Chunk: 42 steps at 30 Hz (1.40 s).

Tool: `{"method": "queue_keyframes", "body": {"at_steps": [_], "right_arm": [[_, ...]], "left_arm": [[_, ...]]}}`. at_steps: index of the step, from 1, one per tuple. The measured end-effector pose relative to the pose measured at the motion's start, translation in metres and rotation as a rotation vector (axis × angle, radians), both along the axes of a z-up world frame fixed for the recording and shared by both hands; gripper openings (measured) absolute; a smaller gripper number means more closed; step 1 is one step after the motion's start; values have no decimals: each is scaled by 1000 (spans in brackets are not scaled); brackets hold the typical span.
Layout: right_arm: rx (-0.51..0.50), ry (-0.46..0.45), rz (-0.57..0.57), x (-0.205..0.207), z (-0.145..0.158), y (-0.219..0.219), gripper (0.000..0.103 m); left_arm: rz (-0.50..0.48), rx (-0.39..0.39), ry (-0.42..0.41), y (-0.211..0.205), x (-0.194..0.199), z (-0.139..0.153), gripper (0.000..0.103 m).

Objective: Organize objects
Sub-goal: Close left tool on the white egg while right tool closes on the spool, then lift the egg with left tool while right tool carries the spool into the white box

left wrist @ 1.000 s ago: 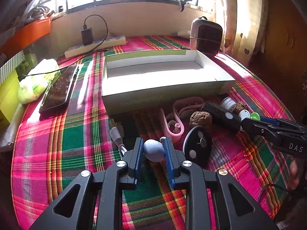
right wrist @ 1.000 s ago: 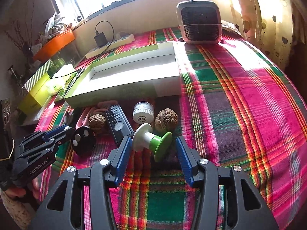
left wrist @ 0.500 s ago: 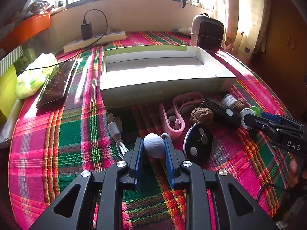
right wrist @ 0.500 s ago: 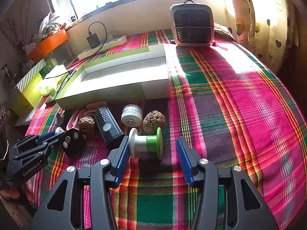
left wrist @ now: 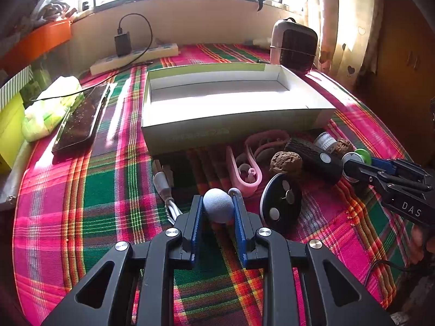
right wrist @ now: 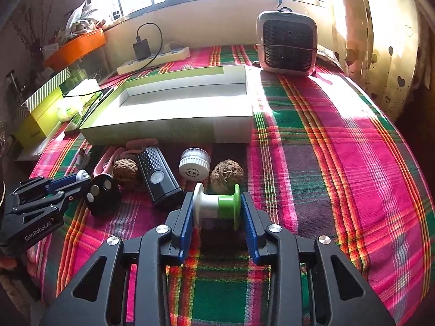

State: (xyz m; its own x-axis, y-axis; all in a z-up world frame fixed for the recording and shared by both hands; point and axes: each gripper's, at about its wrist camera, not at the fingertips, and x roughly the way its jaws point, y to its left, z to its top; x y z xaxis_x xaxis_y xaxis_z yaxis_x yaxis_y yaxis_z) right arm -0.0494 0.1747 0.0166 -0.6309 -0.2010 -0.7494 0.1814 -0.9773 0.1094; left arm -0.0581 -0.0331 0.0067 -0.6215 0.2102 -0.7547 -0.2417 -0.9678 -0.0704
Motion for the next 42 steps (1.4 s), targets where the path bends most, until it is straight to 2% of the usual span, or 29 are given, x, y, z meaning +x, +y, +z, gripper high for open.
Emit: {"method": "queue_keyframes", "body": {"at_steps": [17,32,42], "right_arm": [[-16,5,4,3,2,4,34],[-29,60,28,6,20,2,34],[-20,96,47,-7,34,-1,34]], "left_arm": [[11,1,8,-5,3,3,20],[14,24,66,-4,2,27,20],[25,47,86,-5,-17,37,20]]}}
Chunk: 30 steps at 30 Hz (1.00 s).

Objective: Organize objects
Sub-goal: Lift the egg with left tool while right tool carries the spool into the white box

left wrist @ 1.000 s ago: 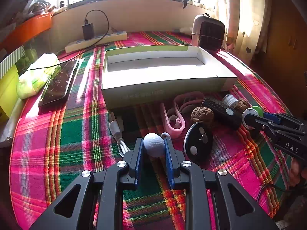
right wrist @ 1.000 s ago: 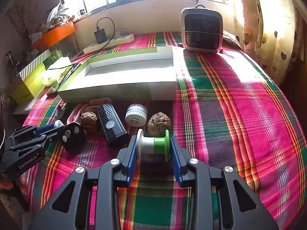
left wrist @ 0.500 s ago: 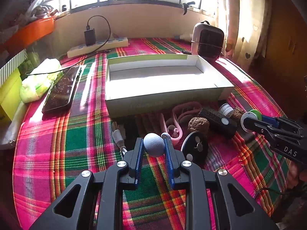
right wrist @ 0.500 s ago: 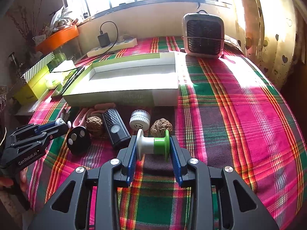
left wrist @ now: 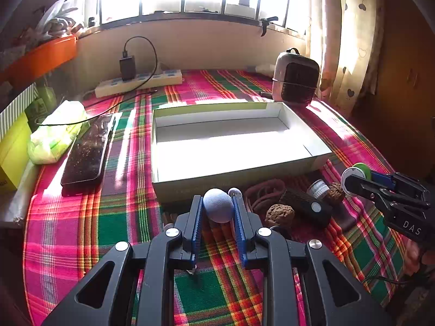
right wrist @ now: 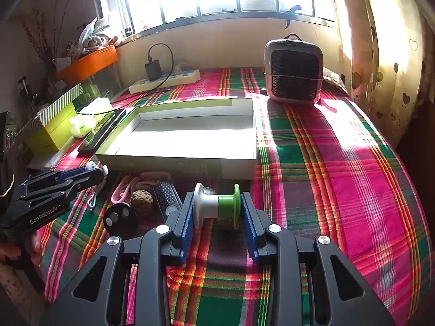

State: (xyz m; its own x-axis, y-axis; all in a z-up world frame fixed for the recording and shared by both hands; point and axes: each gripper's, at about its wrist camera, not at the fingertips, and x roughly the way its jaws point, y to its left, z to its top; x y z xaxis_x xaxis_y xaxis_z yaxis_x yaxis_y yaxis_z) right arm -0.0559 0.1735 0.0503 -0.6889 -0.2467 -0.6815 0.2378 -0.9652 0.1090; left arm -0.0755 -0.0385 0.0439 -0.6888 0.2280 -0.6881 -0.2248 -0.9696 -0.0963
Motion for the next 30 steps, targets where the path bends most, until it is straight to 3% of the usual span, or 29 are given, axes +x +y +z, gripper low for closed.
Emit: {"method": "queue_keyframes", "body": {"at_steps": [7,30], "right_arm": [[12,32,12,-18,12,-5,34],[59,-7,31,-88,3,-17,34]], "left_arm": [[16,9,11,-1,-19,6,20],[43,-2,-17,-3,-74,0,20]]}}
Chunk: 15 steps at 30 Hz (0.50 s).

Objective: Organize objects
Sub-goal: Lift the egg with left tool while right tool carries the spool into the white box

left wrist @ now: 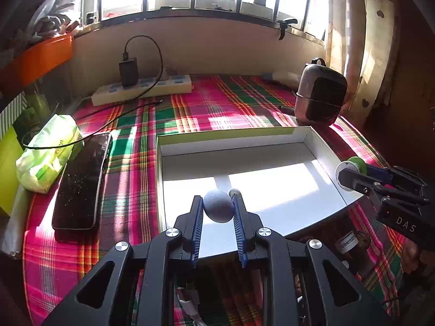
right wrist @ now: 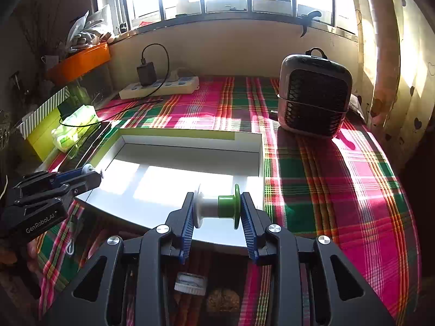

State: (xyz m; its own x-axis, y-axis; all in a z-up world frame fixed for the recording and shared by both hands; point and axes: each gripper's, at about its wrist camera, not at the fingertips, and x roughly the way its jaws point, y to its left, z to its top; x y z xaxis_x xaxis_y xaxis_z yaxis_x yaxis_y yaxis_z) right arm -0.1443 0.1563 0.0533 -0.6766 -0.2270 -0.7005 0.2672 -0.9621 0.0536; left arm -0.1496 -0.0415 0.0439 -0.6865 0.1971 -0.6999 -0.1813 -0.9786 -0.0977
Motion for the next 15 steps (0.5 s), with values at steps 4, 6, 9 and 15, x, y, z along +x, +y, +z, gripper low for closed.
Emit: {"method": "queue_keyframes", "body": {"at_steps": [4,6,9,15], "right_arm": [[19,-11,5,-15,-3,-4,34],[31,-14,13,-22,-5,-7,34],[45,-16,16,-30,-8,-11,34],[57,-41,21,-47,-16,-14,34]], "left_arm": [[2,0,-14,0,-11,-3,20],[6,0,-23,0,-17,-5,20],[8,2,-22,-1,-23,-5,20],[14,-8,-39,-1,-35,-9,20]]}}
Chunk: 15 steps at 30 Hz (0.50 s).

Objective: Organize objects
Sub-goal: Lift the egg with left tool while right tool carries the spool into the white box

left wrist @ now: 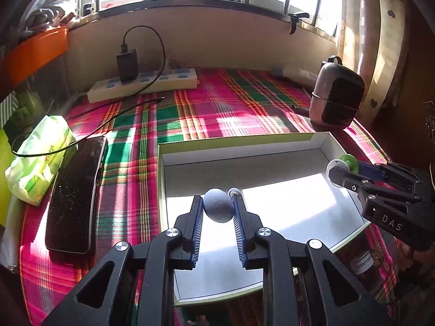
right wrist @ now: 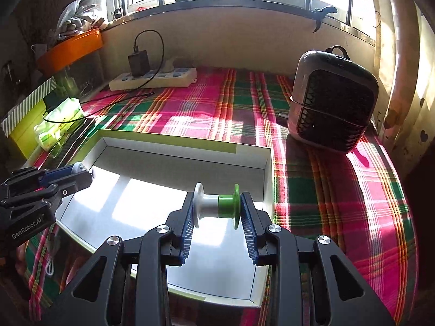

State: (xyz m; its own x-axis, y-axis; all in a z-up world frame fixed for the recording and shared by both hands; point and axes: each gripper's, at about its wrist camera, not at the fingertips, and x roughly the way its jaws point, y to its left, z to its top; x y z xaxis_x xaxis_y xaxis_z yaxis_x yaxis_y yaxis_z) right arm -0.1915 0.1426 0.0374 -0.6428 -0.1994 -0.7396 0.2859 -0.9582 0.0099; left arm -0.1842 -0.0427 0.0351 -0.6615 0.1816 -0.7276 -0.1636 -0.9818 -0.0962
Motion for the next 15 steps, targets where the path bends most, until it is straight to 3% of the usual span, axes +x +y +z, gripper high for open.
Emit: {"method": "queue_keyframes", "body": {"at_steps": [15], "right_arm": [[30,-52,-3,-36,-13,-5,34]], "left_arm": [[6,-30,-39,4,-27,-11,20]]}}
